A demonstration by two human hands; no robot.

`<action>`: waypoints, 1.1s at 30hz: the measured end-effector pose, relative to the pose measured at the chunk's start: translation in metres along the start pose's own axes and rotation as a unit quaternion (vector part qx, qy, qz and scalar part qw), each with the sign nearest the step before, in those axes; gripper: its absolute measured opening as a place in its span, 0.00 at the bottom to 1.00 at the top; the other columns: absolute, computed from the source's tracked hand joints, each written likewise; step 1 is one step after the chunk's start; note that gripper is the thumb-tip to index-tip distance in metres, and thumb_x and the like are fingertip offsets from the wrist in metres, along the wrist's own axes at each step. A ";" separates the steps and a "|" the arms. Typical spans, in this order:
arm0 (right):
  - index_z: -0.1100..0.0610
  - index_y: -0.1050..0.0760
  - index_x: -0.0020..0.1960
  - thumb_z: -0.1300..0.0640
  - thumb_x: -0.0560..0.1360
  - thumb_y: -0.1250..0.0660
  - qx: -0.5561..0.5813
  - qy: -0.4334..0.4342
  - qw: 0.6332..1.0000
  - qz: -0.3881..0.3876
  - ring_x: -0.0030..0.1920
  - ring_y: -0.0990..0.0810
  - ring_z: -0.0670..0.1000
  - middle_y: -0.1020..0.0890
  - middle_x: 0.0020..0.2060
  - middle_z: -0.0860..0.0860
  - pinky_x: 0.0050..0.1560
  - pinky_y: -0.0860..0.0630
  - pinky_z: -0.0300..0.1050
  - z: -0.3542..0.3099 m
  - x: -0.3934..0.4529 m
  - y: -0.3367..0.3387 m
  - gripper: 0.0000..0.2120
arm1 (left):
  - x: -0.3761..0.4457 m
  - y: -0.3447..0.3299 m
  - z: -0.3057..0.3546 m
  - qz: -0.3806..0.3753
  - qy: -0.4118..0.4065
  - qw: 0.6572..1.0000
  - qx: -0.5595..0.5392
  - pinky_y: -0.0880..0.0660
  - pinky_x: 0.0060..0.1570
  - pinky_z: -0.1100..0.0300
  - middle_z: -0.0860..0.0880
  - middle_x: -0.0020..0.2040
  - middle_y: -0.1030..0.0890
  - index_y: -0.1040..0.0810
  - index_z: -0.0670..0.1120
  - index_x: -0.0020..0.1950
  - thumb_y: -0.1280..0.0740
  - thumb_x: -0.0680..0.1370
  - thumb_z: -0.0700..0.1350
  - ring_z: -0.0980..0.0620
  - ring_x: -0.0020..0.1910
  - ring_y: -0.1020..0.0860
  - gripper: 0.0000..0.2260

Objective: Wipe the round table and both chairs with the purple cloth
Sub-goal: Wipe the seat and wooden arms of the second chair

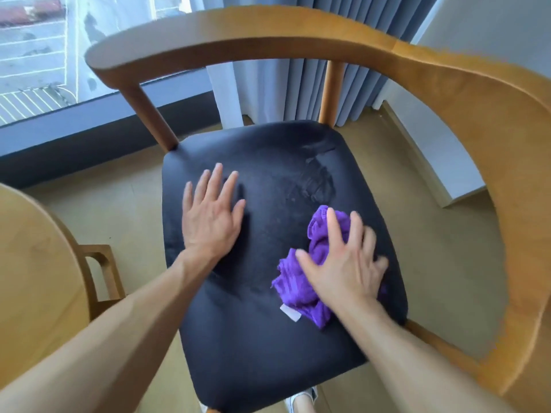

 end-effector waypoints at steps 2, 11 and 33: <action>0.43 0.60 0.79 0.28 0.69 0.39 0.001 -0.012 1.000 -0.027 0.77 0.48 0.59 0.55 0.79 0.53 0.63 0.34 0.66 -0.005 -0.013 -0.017 0.48 | 0.000 -0.019 -0.008 -0.033 0.011 0.999 0.019 0.47 0.76 0.40 0.47 0.80 0.40 0.38 0.53 0.79 0.51 0.81 0.60 0.45 0.79 0.43 0.27; 0.51 0.37 0.74 0.59 0.68 0.29 0.107 0.137 0.983 0.063 0.66 0.29 0.60 0.35 0.75 0.53 0.61 0.27 0.57 -0.037 0.053 0.000 0.37 | -0.006 -0.026 -0.005 -0.024 0.020 0.999 0.030 0.49 0.77 0.42 0.48 0.81 0.43 0.42 0.54 0.80 0.51 0.81 0.60 0.47 0.81 0.47 0.28; 0.48 0.37 0.73 0.50 0.69 0.30 0.080 0.084 0.984 0.136 0.62 0.31 0.62 0.30 0.64 0.58 0.57 0.26 0.57 0.007 0.180 0.039 0.34 | -0.006 -0.027 -0.006 -0.020 0.030 0.997 0.068 0.46 0.76 0.41 0.48 0.81 0.41 0.40 0.54 0.80 0.49 0.80 0.60 0.46 0.80 0.44 0.28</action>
Point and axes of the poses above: each hand's wrist, its own x-axis towards the middle knuckle, its own y-axis out of the back of the hand, z = x × y, the point moved 6 cm from there along x, towards the middle knuckle
